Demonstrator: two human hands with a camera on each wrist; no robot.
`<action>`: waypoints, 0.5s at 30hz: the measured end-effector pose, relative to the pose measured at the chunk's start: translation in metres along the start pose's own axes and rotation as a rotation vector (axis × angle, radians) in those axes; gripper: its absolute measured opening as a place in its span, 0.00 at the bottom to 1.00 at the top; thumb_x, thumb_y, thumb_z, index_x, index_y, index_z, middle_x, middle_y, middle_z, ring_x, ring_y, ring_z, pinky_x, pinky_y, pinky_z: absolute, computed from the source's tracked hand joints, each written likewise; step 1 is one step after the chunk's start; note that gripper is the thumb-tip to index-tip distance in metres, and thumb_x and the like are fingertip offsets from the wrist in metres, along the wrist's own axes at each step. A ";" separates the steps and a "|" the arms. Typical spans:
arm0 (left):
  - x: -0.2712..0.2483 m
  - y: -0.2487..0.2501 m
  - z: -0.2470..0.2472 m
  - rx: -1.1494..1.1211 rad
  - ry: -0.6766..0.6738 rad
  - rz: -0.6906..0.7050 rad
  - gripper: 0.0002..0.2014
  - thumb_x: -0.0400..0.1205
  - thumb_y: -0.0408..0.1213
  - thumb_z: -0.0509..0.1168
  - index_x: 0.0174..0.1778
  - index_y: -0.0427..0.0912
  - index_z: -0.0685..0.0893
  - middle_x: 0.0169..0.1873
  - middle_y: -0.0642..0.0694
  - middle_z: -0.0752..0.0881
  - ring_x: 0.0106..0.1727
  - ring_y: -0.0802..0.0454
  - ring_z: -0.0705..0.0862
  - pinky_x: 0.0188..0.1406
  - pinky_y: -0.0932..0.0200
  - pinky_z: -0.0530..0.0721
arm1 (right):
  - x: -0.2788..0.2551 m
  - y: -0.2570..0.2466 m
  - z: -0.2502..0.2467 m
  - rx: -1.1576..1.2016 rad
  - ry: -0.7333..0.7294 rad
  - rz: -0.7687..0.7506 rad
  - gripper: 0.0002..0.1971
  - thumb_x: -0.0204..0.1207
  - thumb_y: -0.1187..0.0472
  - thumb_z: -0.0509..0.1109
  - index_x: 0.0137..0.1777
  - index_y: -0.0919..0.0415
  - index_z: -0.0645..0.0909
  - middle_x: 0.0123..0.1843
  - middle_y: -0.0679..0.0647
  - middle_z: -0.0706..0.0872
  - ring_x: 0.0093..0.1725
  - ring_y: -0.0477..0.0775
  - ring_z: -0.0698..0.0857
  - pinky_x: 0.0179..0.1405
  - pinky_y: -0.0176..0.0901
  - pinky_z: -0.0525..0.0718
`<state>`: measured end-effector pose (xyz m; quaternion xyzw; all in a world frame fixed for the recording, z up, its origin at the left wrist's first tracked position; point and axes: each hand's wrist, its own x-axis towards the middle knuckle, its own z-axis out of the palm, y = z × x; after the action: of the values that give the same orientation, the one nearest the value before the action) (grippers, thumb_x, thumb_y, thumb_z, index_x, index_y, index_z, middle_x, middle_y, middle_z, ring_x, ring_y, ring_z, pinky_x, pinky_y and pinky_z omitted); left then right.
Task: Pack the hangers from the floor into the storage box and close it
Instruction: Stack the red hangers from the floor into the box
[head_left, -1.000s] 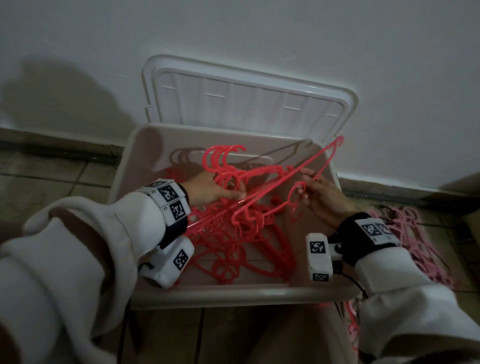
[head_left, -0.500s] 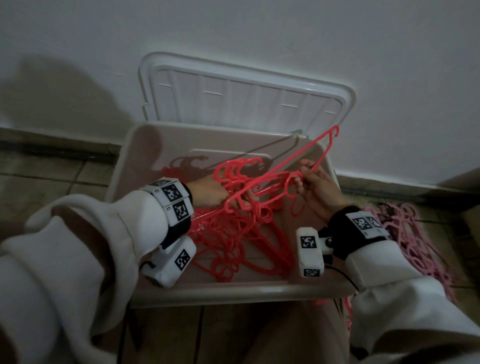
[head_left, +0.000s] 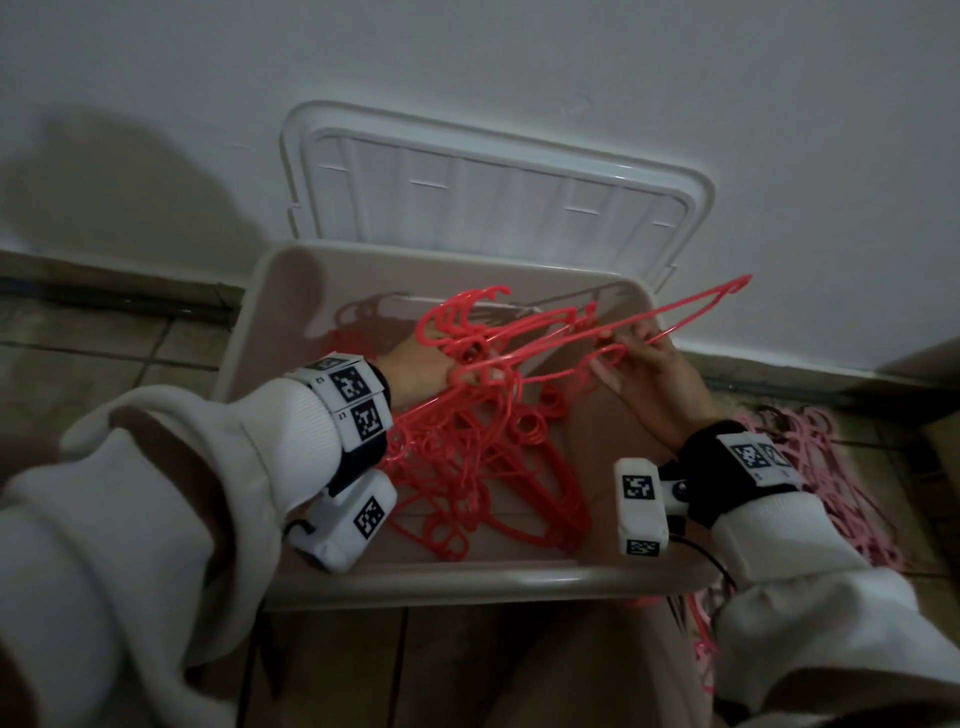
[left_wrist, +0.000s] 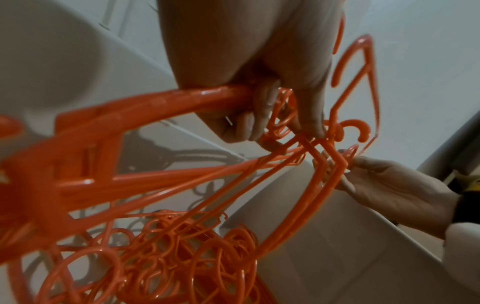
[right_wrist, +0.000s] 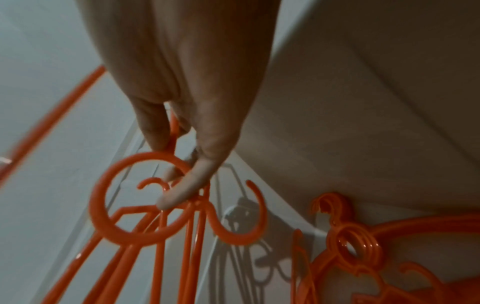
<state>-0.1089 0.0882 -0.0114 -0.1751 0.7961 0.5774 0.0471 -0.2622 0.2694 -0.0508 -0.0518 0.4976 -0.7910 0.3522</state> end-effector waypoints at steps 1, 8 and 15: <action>0.000 0.002 0.000 -0.022 0.020 0.016 0.08 0.79 0.26 0.65 0.49 0.23 0.82 0.08 0.49 0.73 0.15 0.77 0.73 0.22 0.83 0.70 | 0.000 0.000 -0.002 0.009 0.009 0.019 0.12 0.59 0.66 0.72 0.31 0.53 0.71 0.33 0.49 0.85 0.38 0.43 0.85 0.34 0.37 0.86; 0.006 -0.006 -0.006 -0.057 0.015 0.051 0.02 0.77 0.30 0.68 0.43 0.40 0.84 0.36 0.56 0.83 0.37 0.70 0.82 0.54 0.70 0.80 | 0.003 0.002 0.000 0.100 -0.093 -0.069 0.15 0.48 0.63 0.84 0.30 0.51 0.80 0.27 0.48 0.81 0.28 0.44 0.82 0.31 0.33 0.82; 0.005 -0.006 -0.011 -0.031 -0.073 0.004 0.04 0.73 0.46 0.71 0.41 0.55 0.85 0.42 0.54 0.86 0.52 0.49 0.84 0.67 0.47 0.75 | 0.001 0.000 0.000 0.135 -0.125 -0.051 0.22 0.38 0.63 0.86 0.31 0.51 0.81 0.30 0.50 0.86 0.41 0.48 0.89 0.40 0.35 0.87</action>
<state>-0.1101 0.0754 -0.0144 -0.1530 0.7850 0.5959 0.0720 -0.2624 0.2686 -0.0509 -0.0898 0.4189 -0.8266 0.3649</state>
